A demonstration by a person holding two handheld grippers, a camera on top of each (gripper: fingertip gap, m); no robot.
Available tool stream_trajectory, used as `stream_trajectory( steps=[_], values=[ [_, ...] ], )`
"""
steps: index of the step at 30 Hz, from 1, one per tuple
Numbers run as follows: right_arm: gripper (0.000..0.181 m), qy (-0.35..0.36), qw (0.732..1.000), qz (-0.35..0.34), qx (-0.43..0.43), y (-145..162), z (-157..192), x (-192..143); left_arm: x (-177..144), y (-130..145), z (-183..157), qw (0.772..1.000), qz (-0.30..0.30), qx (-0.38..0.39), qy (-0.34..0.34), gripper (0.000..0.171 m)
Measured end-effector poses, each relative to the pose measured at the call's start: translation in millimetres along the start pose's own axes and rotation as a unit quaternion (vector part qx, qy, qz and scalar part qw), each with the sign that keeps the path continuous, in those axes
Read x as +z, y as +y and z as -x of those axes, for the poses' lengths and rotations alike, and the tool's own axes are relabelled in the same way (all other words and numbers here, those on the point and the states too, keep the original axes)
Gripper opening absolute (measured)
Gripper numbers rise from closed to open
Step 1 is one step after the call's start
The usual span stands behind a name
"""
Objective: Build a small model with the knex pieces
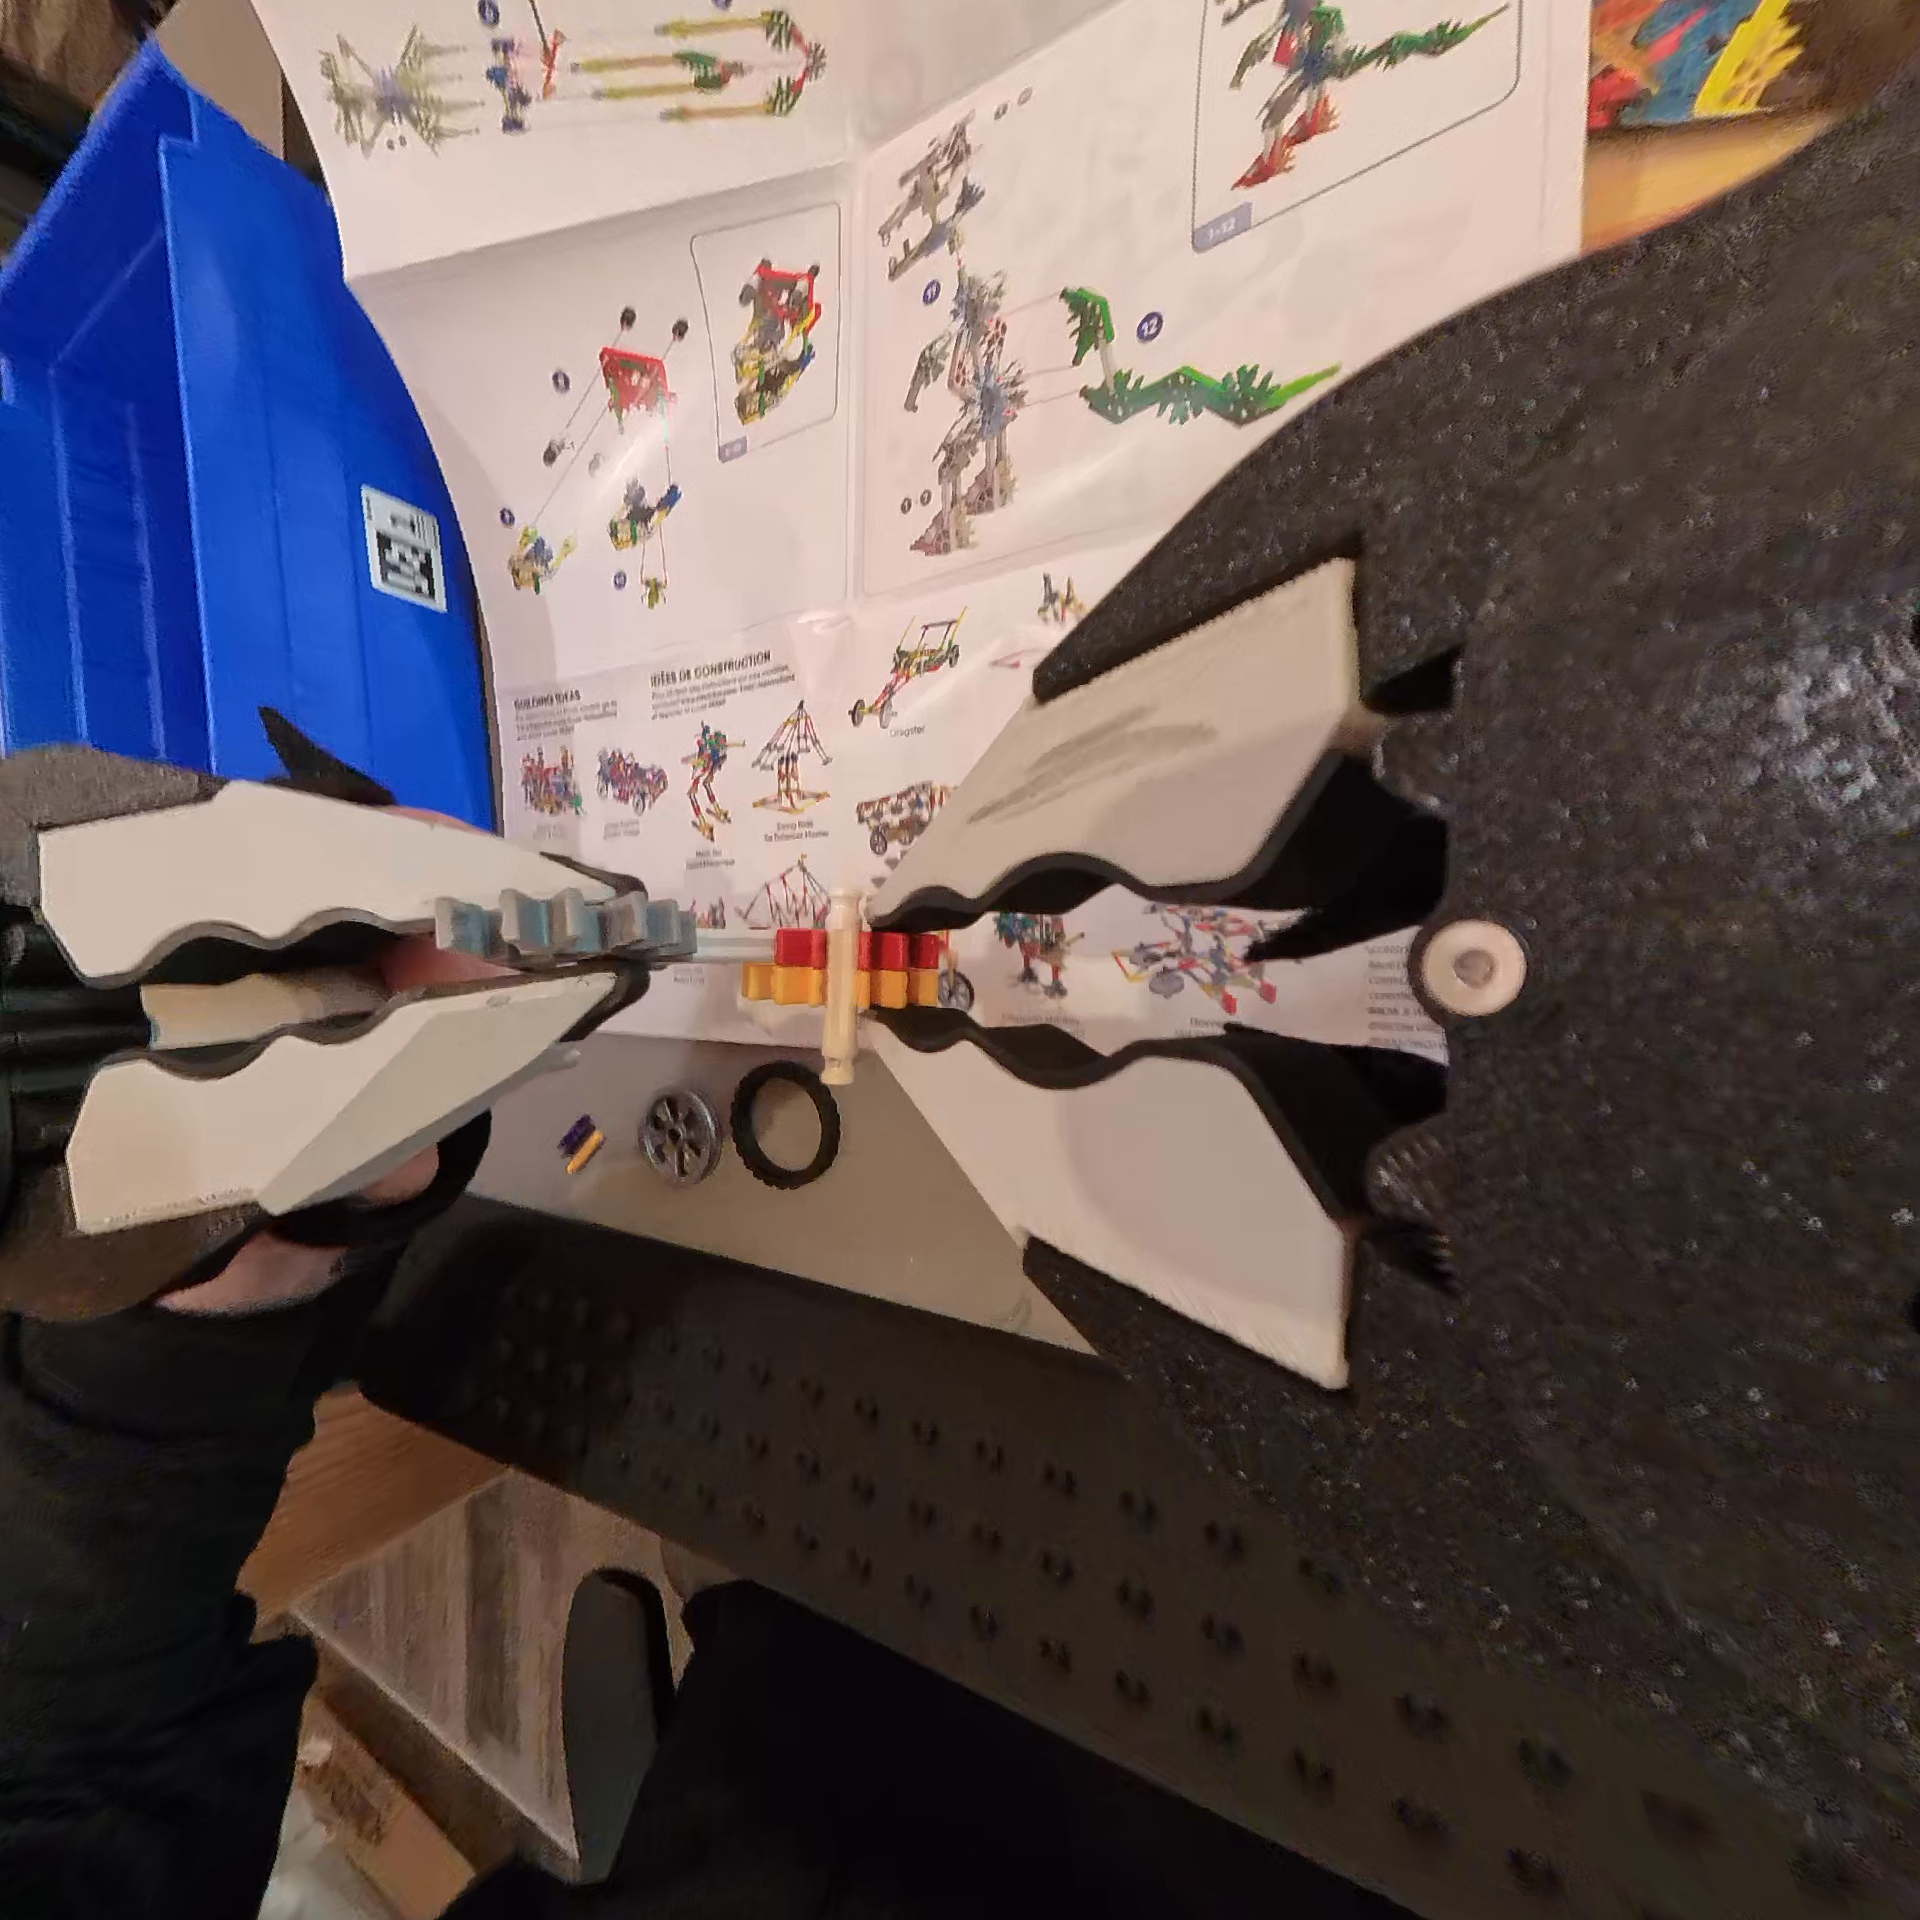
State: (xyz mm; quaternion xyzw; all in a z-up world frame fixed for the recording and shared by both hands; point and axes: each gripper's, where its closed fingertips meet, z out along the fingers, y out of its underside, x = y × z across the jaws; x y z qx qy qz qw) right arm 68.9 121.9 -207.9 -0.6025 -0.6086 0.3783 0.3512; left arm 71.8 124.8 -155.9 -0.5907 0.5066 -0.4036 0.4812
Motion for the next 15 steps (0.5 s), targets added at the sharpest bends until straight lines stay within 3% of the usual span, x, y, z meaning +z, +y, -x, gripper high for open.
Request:
stream_trajectory(
  steps=[6, 12, 15],
  values=[
    [0.012, -0.087, 0.996, 0.025, 0.004, 12.1, 22.7, -3.6, 3.6, 10.0, -23.2, 0.997, 0.034, 0.003, 0.064, 0.005],
    [0.012, -0.076, 0.996, 0.038, -0.001, 17.0, 18.0, -3.7, 3.5, 9.6, -17.5, 0.998, 0.041, 0.021, 0.038, 0.017],
    [0.012, -0.072, 0.997, 0.039, -0.002, 17.3, 16.5, -3.5, 4.0, 11.8, -14.8, 0.998, 0.049, 0.029, 0.028, 0.009]
  ],
)
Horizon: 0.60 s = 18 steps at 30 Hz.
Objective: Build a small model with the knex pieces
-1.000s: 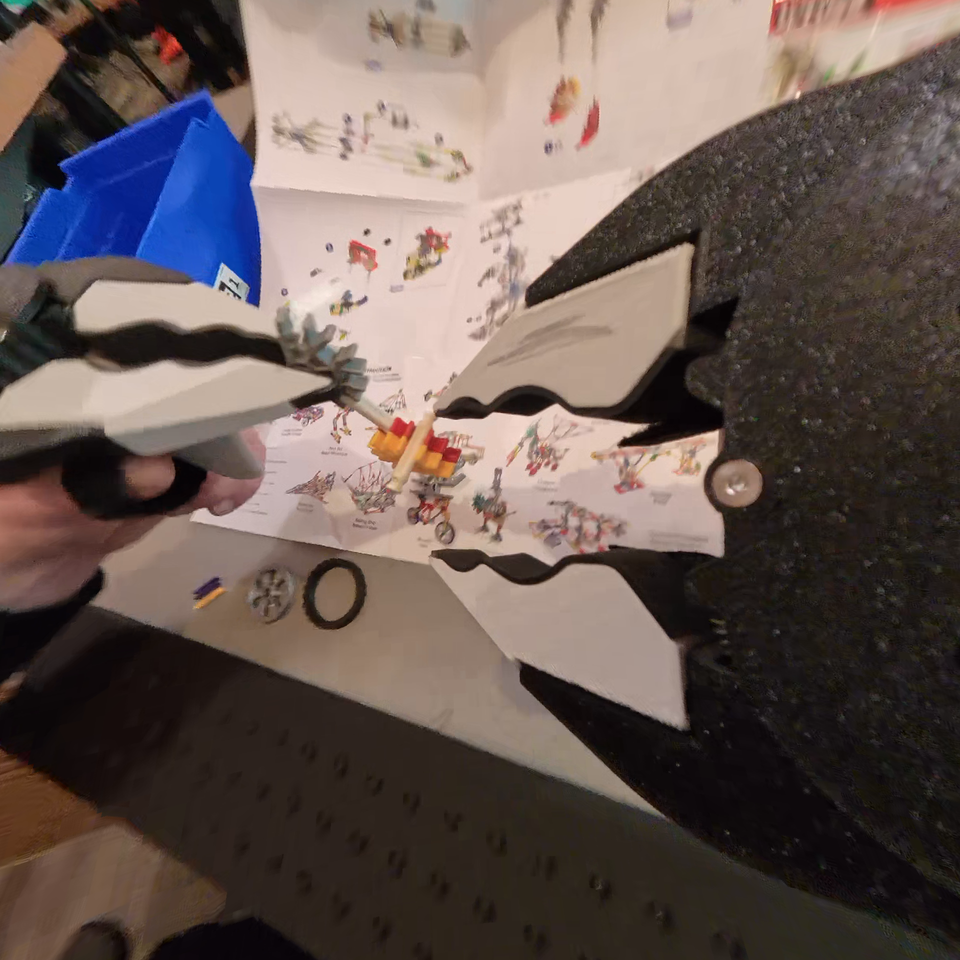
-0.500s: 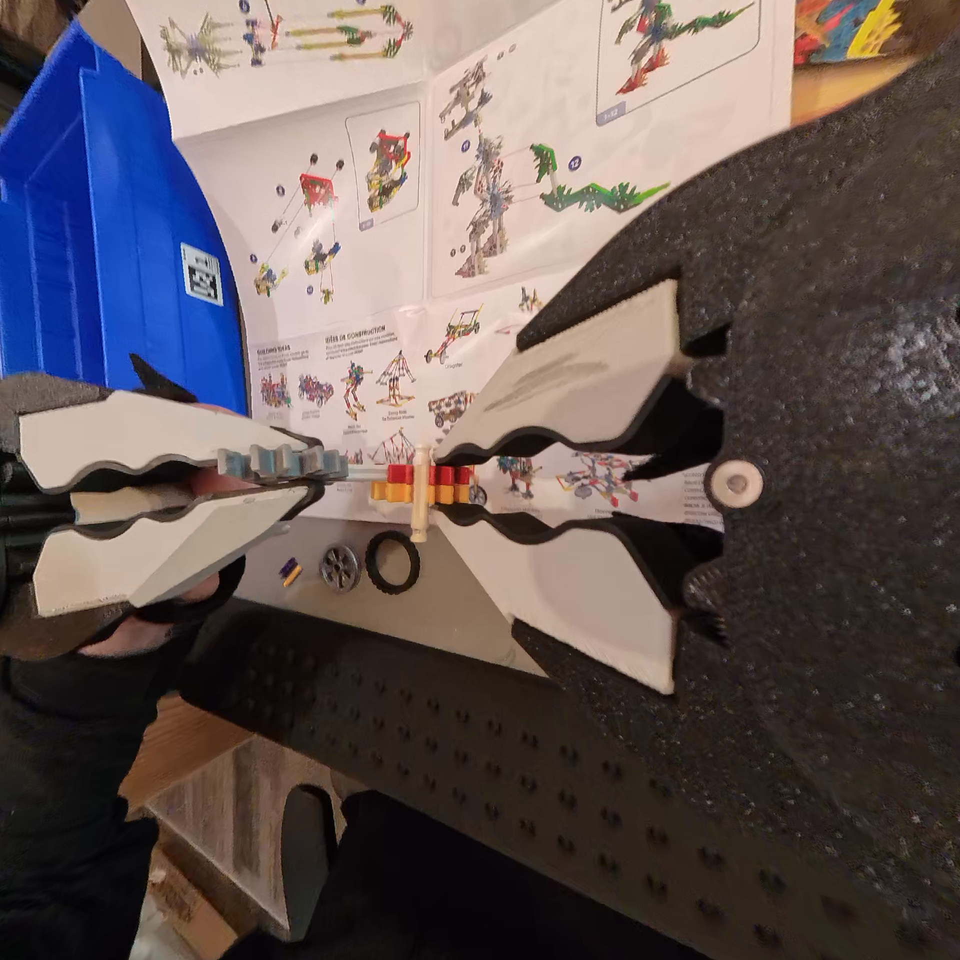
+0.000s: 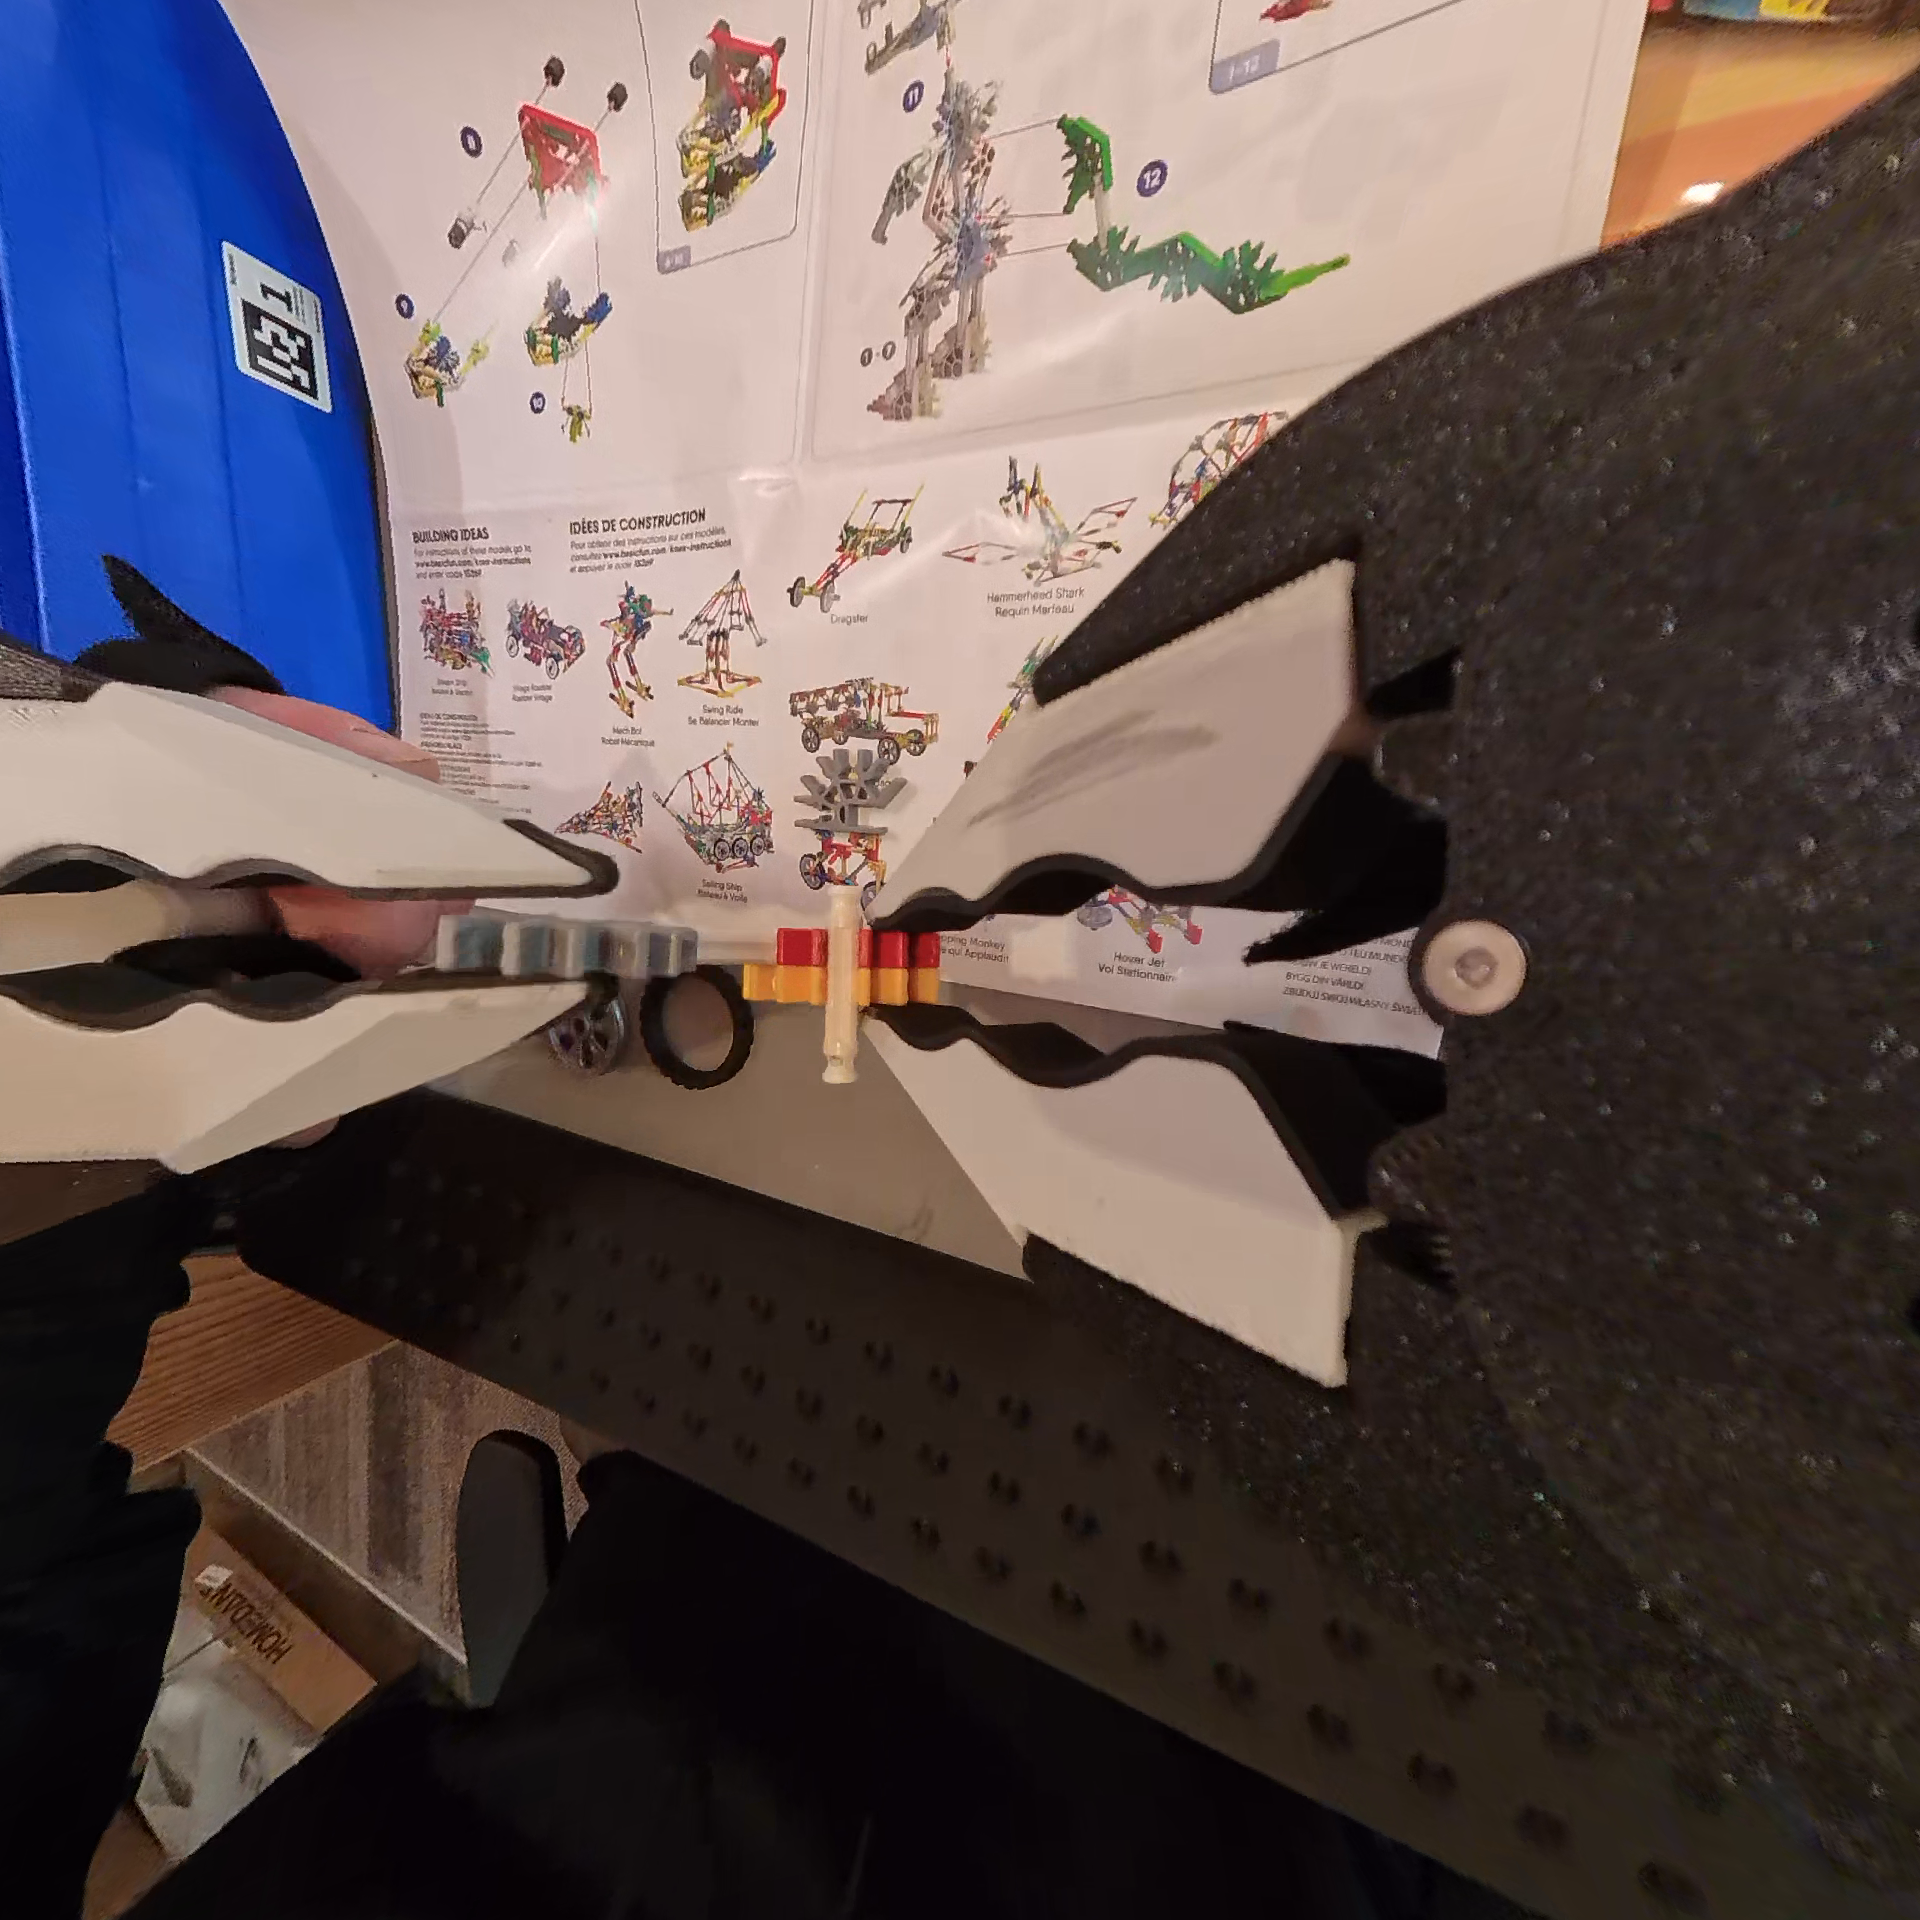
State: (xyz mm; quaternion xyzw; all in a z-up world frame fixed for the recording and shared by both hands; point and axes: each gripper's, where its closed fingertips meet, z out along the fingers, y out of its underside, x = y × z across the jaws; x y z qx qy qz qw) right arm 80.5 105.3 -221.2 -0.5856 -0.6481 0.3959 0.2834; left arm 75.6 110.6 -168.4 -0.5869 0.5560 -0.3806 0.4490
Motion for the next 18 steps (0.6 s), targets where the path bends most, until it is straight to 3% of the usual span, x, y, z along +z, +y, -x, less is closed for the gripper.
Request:
stream_trajectory(
  steps=[13, 18],
  values=[
    [0.013, 0.034, 0.999, 0.017, -0.018, 4.7, -9.2, 0.7, 2.4, 5.5, 5.5, 1.0, 0.011, 0.003, -0.018, 0.006],
    [0.021, 0.047, 0.999, 0.016, -0.017, 4.1, -13.7, -1.1, 0.9, 10.7, 11.2, 0.999, 0.021, -0.012, -0.023, 0.006]
  ],
)
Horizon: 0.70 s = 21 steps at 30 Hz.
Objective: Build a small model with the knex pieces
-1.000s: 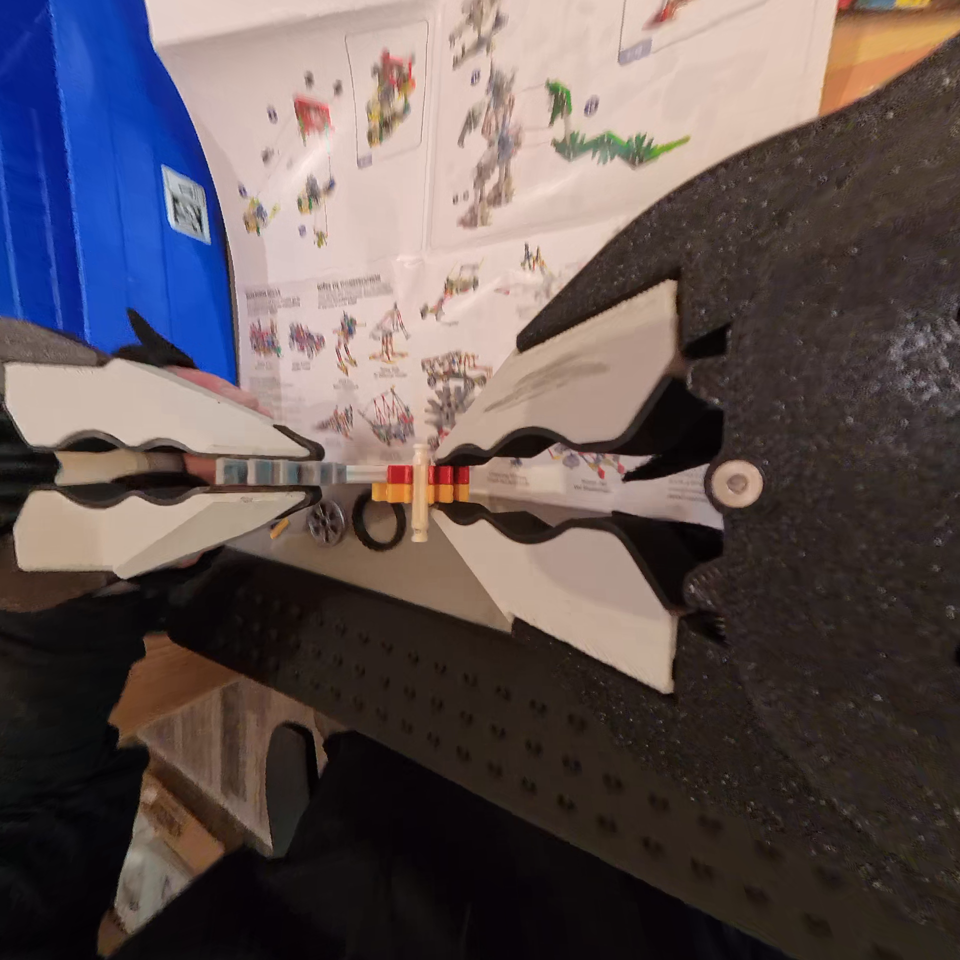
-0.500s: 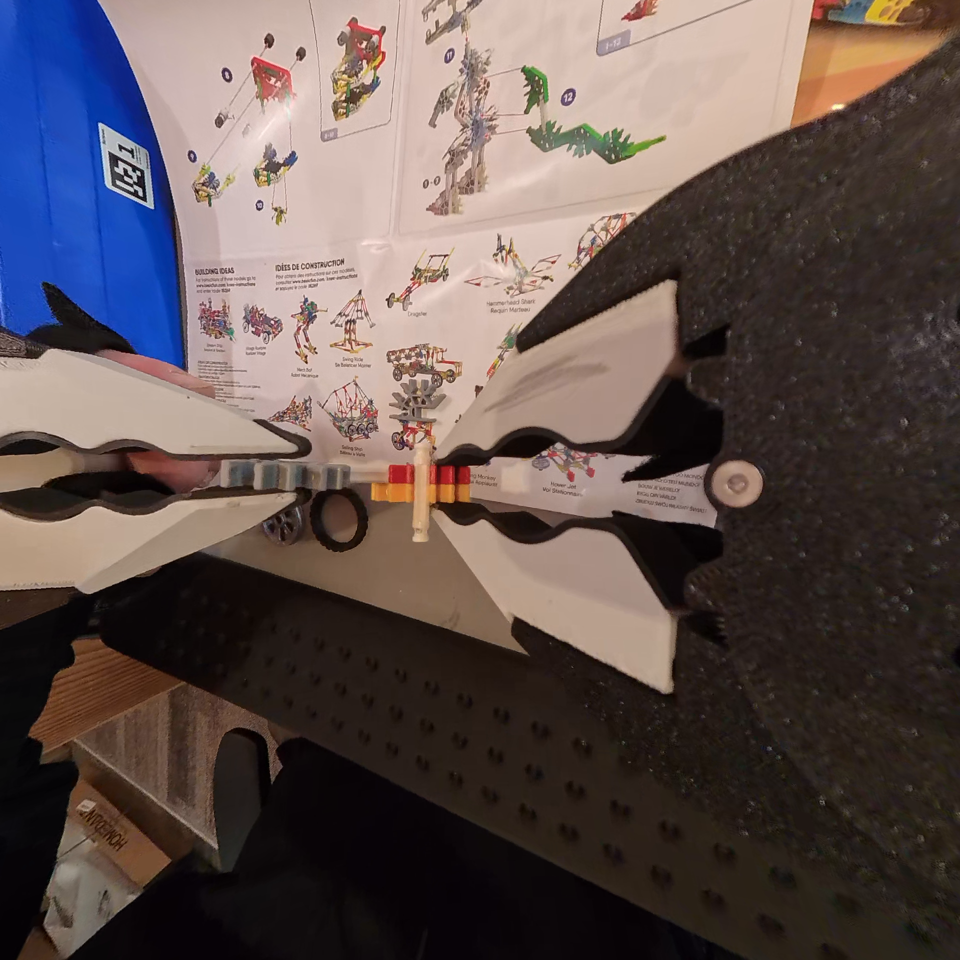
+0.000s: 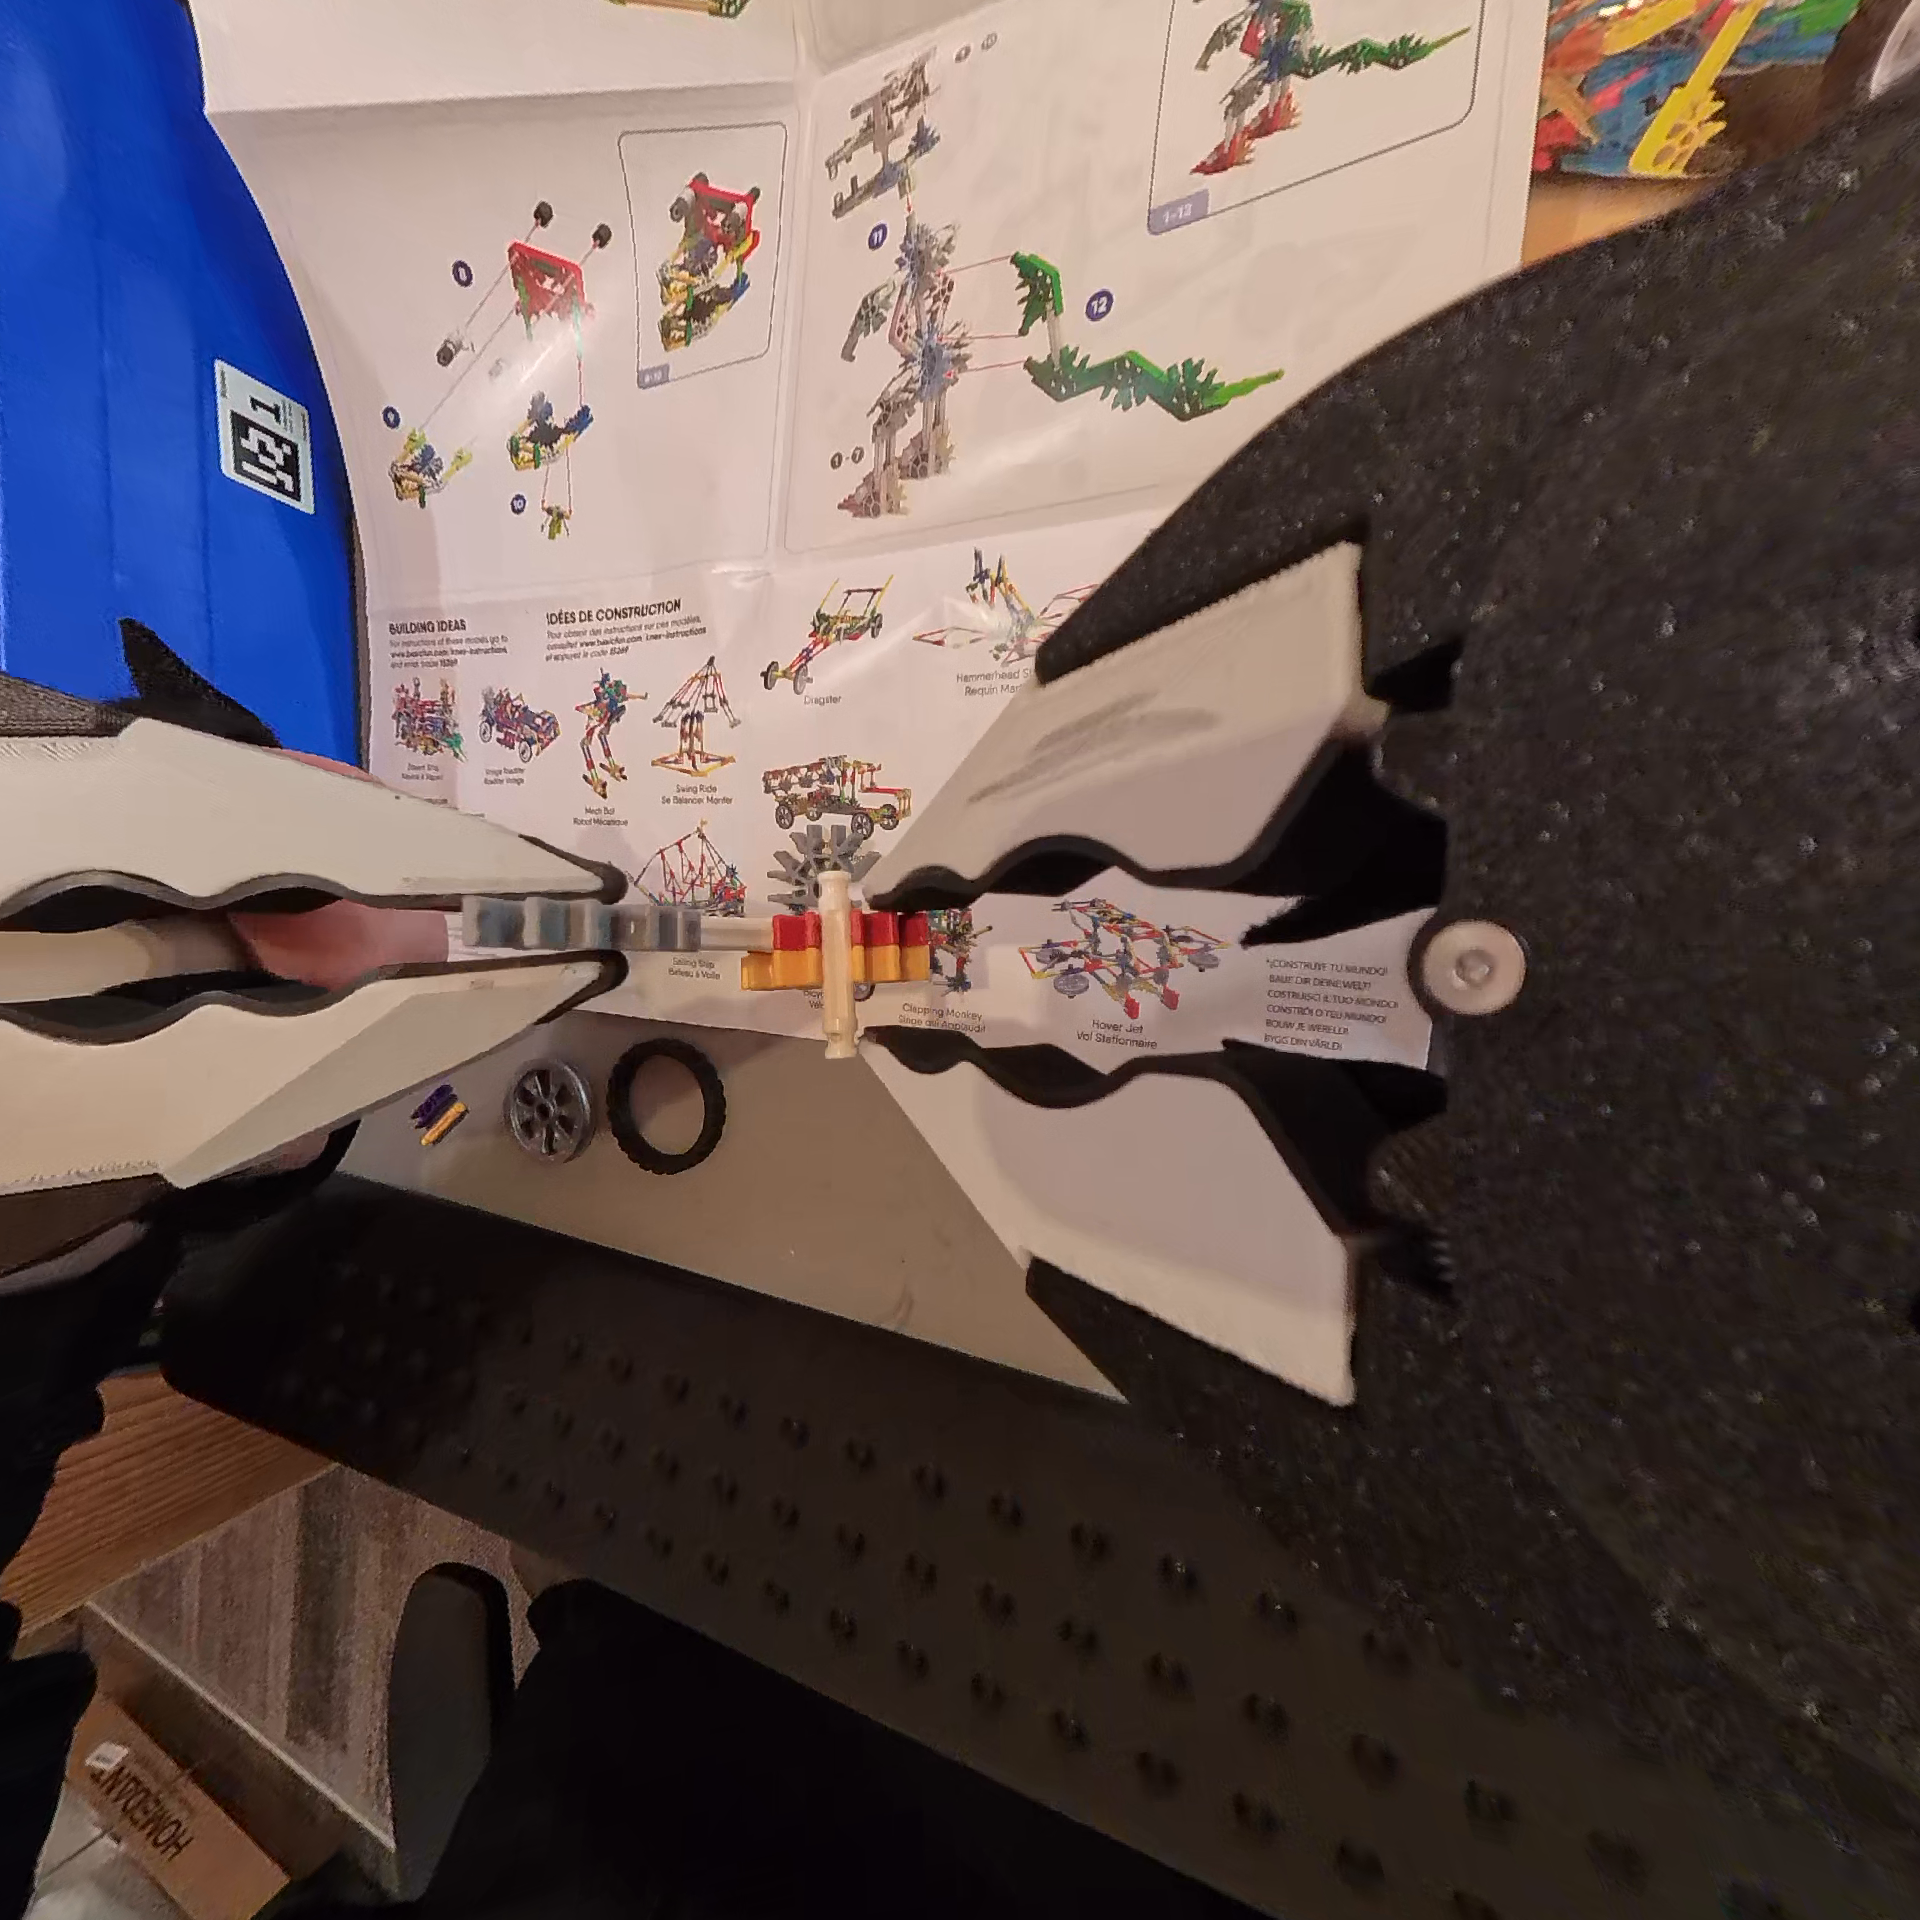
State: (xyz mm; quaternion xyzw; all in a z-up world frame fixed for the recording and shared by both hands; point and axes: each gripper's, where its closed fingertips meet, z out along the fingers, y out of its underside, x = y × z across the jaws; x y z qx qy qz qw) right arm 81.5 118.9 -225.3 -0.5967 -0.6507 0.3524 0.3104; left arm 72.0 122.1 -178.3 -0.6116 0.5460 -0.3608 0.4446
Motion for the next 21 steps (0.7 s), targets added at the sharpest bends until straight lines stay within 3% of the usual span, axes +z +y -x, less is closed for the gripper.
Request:
stream_trajectory(
  steps=[3, 10, 21],
  values=[
    [0.013, 0.005, 1.0, 0.006, -0.009, 2.4, 0.1, 3.6, 1.5, 1.9, -1.4, 1.0, 0.0, -0.003, 0.005, 0.006],
    [0.017, 0.015, 1.0, 0.01, 0.001, 4.6, -4.2, 5.9, 2.6, 10.1, 3.4, 1.0, 0.016, 0.006, -0.007, 0.007],
    [0.02, 0.035, 0.996, 0.077, 0.001, 31.6, -13.7, 10.0, 13.8, 47.4, 11.3, 0.997, 0.075, 0.022, -0.026, 0.006]
  ],
)
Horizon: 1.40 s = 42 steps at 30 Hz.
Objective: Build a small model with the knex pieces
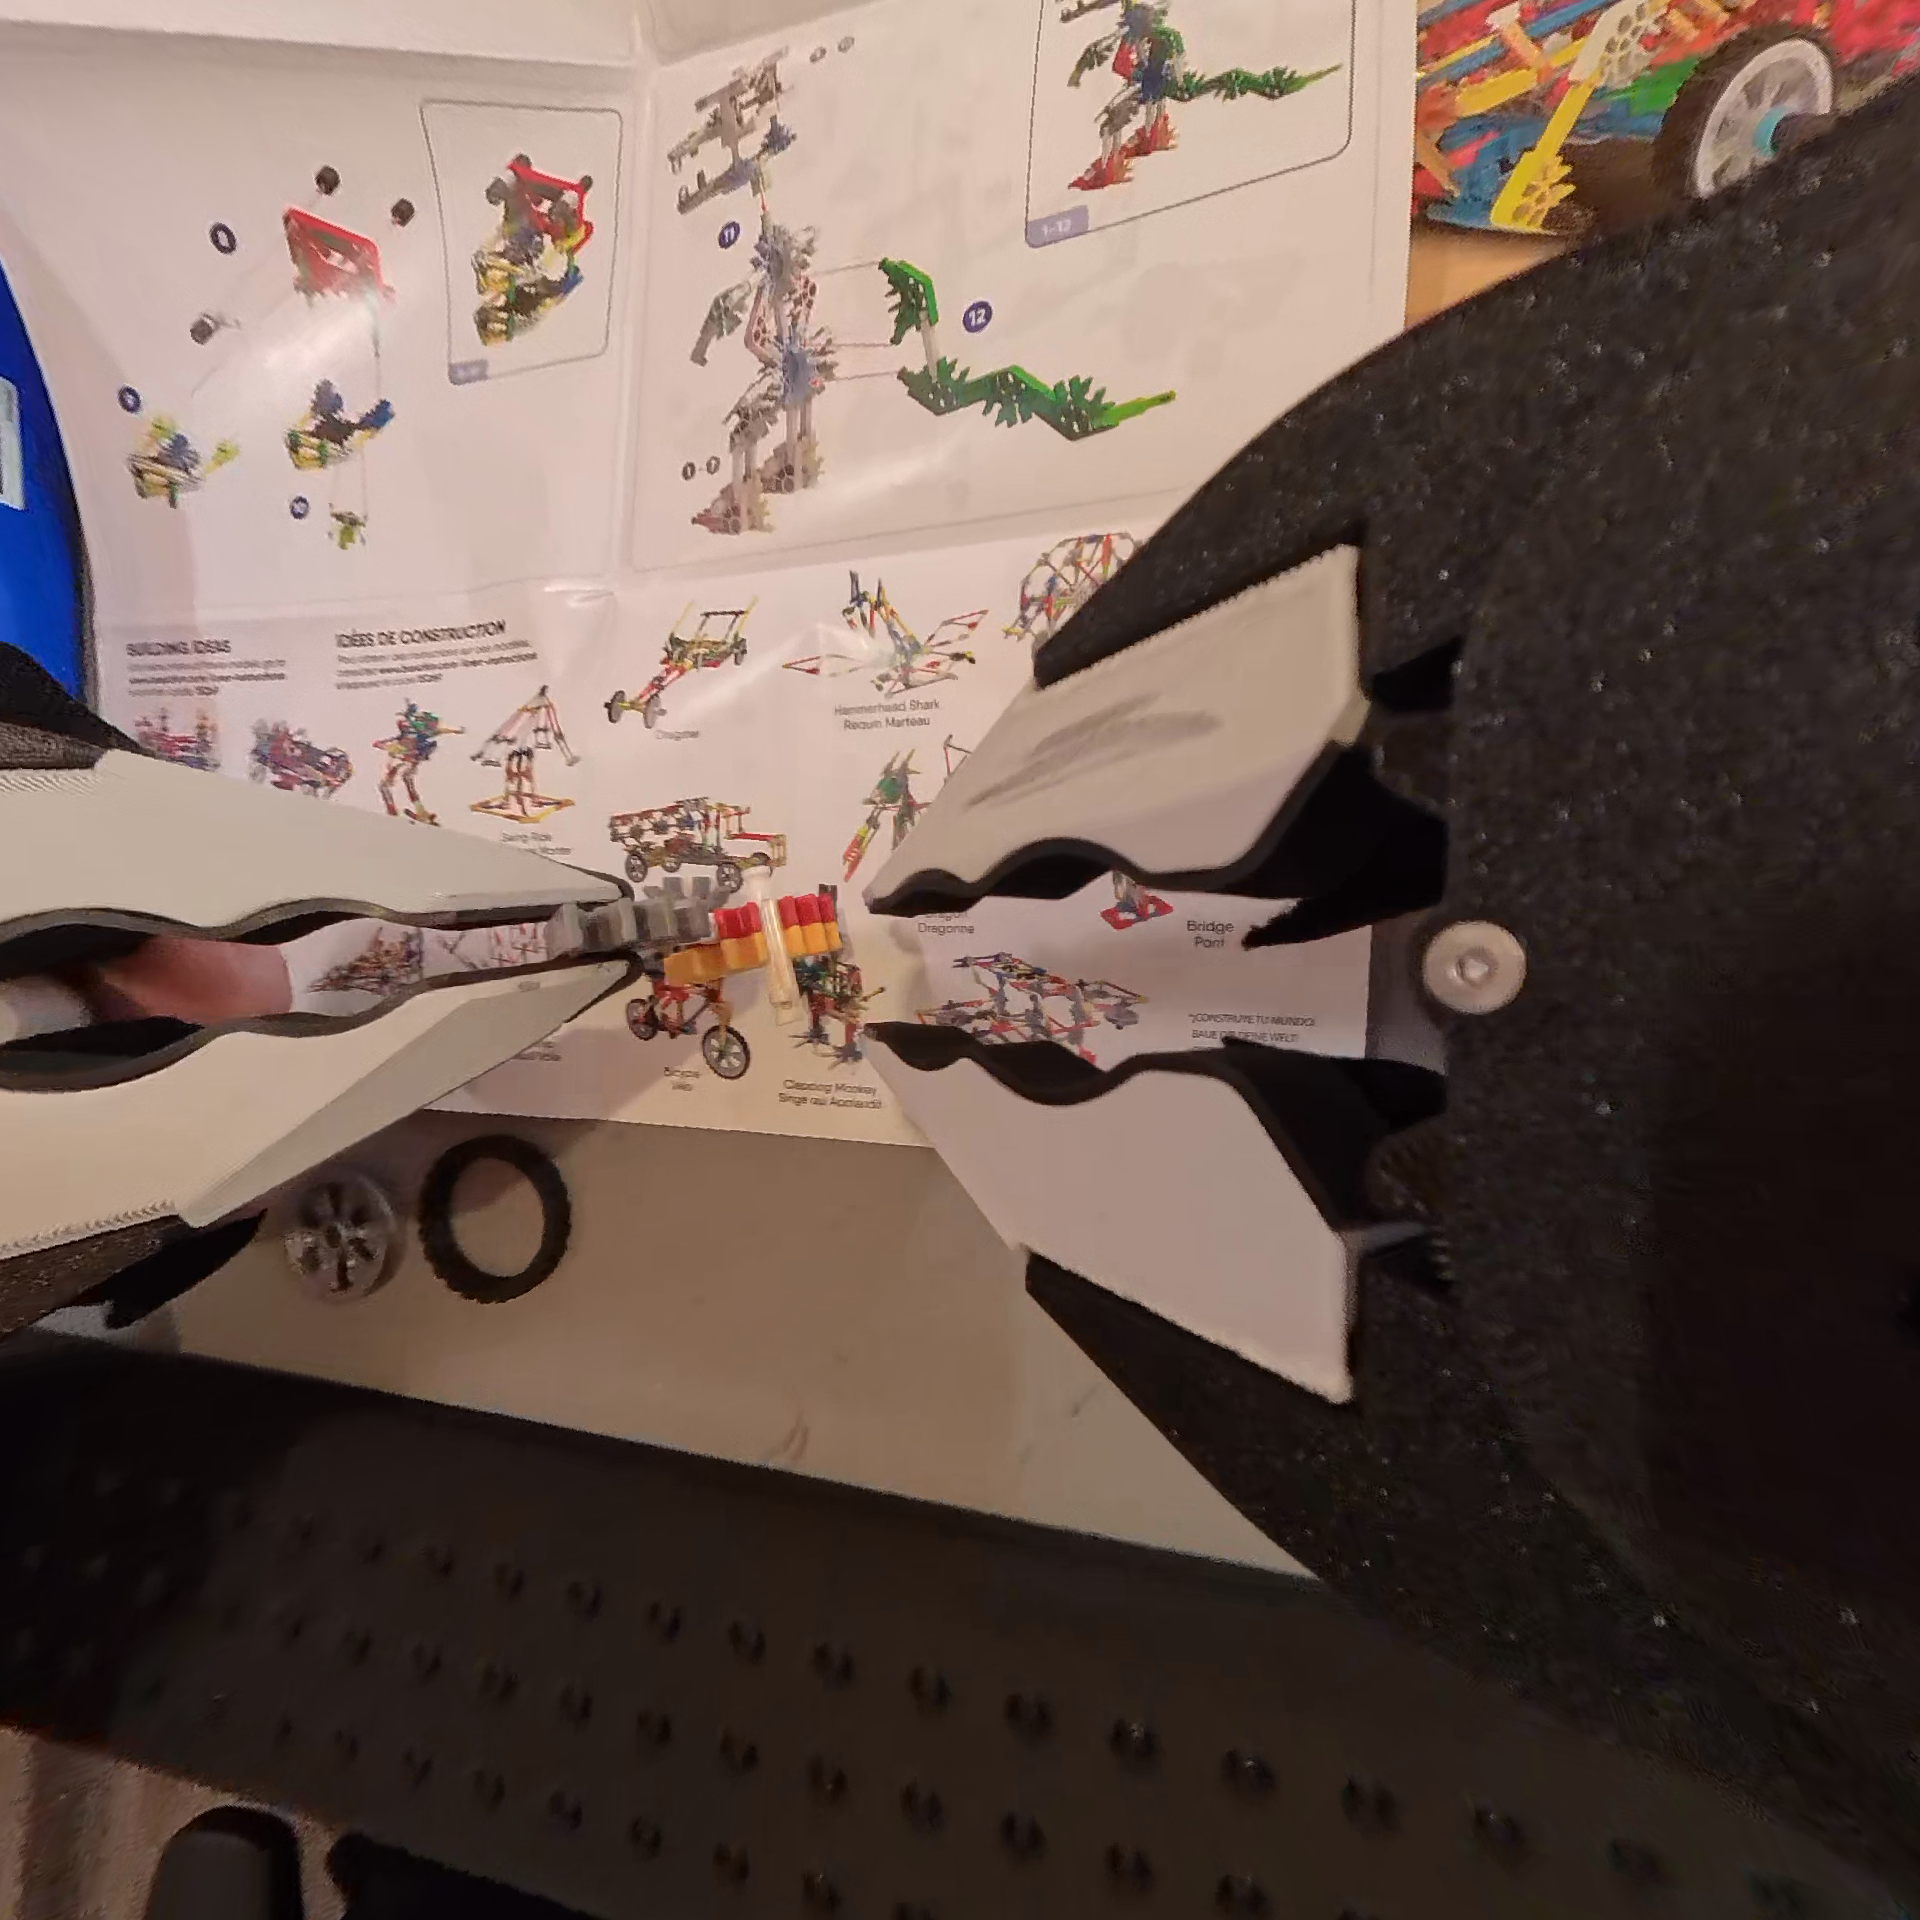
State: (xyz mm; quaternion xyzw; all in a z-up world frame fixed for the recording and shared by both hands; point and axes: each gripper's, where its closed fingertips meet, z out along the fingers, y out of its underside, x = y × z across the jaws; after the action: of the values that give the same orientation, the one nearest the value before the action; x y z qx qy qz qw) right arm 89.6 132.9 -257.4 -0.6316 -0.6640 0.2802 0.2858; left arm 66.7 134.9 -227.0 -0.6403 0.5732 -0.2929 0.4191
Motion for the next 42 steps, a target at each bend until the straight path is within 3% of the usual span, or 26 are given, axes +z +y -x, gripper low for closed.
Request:
stream_trajectory(
  steps=[8, 13, 16, 19, 27, 31, 34, 42],
  values=[
    [0.02, 0.005, 0.999, 0.026, -0.019, 8.6, 0.9, 3.1, 8.0, 23.0, -6.1, 0.999, 0.052, 0.001, 0.015, 0.007],
    [0.02, 0.006, 0.999, 0.028, -0.022, 9.2, 0.7, 2.4, 6.9, 28.7, -5.9, 0.997, 0.07, 0.005, 0.018, 0.023],
    [0.02, 0.008, 0.999, 0.029, -0.023, 9.1, -0.2, 1.8, 4.4, 26.1, -6.2, 0.998, 0.063, 0.007, 0.022, 0.022],
    [0.019, 0.009, 0.999, 0.029, -0.025, 8.9, 0.0, 1.4, 3.2, 23.2, -7.2, 0.998, 0.064, 0.016, 0.02, 0.006],
    [0.019, 0.009, 0.999, 0.03, -0.025, 9.6, -1.0, 0.5, 5.4, -1.9, -50.0, 0.995, 0.034, 0.025, 0.096, 0.006],
    [0.019, 0.008, 0.999, 0.03, -0.024, 10.0, -0.7, 0.9, 13.3, 8.6, -68.9, 0.991, 0.051, 0.031, 0.119, 0.006],
    [0.019, 0.008, 0.999, 0.032, -0.025, 10.3, -0.3, 1.2, 17.9, 19.5, -74.1, 0.99, 0.066, 0.035, 0.121, 0.006],
    [0.019, 0.008, 0.999, 0.03, -0.028, 8.8, 0.3, 0.3, 16.0, 15.6, -66.7, 0.992, 0.063, 0.031, 0.108, 0.016]
  ],
)
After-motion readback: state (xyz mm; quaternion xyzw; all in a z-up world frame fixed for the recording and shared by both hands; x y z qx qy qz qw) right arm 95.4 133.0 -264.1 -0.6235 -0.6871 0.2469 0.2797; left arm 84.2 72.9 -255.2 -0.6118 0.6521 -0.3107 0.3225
